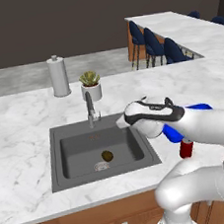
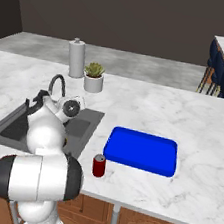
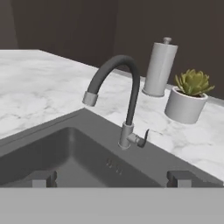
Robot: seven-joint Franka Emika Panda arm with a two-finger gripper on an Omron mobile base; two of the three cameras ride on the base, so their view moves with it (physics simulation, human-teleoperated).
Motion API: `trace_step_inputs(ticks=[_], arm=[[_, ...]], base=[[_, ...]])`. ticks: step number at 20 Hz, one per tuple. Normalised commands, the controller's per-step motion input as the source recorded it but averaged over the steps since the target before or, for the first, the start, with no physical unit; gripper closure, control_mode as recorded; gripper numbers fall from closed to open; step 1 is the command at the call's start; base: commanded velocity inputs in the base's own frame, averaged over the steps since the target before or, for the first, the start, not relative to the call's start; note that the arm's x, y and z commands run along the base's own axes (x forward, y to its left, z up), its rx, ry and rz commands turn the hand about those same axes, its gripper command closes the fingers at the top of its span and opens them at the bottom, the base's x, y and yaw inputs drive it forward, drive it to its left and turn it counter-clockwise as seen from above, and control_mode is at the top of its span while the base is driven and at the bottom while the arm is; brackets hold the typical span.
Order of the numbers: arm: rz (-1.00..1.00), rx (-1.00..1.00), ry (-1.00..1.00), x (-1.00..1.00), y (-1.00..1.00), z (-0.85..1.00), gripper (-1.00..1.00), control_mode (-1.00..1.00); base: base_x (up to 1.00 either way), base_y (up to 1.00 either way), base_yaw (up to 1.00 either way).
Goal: Pick up all produce items and place them in the sink. Turn on the sink faucet to wash them. Then turn the sink off and put them in the tray.
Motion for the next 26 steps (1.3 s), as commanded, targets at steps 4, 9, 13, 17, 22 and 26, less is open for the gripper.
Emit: trace_step_inputs(ticks=[4,9,13,17,22,26], arm=[[0.14,0.01,-0.13,0.13,0.0,-0.22,-1.0,-1.0],[0.05,0.0,-0.01,0.06,0.0,-0.06,-1.0,-1.0],[0.02,0.0,0.0,0.19,0.0,-0.1,-1.0,-1.0],[0.0,0.0,0.0,0.29,0.01,-0.02,-1.0,-1.0],[0.0,0.0,0.0,0.29,0.01,0.0,-1.0,-1.0],[0.0,0.0,0.0,0.3,0.0,0.01,-1.0,-1.0]], base=[[0.0,0.0,0.0],[0.0,0.0,0.0],[0.0,0.0,0.0],[0.0,0.0,0.0],[0.0,0.0,0.0],[0.0,0.0,0.0]])
